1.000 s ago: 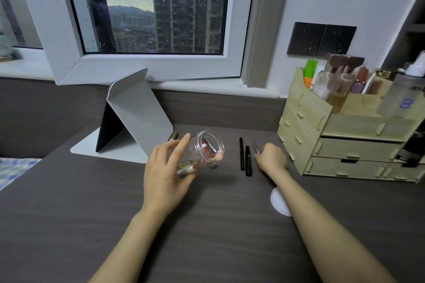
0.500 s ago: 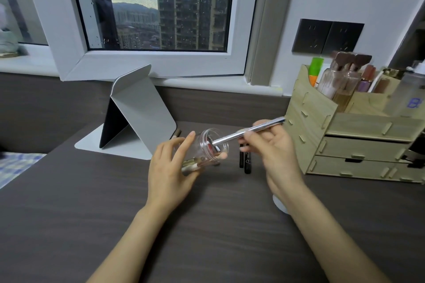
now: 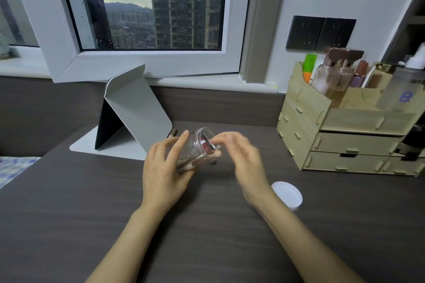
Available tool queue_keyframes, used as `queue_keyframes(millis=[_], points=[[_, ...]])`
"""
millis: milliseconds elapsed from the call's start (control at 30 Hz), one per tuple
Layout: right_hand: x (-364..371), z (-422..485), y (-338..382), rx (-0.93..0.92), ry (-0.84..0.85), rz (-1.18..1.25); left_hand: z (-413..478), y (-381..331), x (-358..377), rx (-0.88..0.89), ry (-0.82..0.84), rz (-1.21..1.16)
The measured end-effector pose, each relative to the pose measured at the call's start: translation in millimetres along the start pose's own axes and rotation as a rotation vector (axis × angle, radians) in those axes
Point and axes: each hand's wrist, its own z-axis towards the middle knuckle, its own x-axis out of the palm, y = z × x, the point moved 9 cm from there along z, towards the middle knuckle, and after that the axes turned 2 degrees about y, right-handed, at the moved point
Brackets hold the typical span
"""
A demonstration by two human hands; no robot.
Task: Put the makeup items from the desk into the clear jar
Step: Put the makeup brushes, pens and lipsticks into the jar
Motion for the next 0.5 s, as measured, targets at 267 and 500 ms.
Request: queue_keyframes(millis=[267,500], points=[[-68,40,-116,0.572,-0.173,-0.729,2,4,-2,-0.019,-0.016,-0.01],[-82,47,-142,0.728,-0.103,-0.893,2,5,-4,-0.032,-0.001,-0.017]])
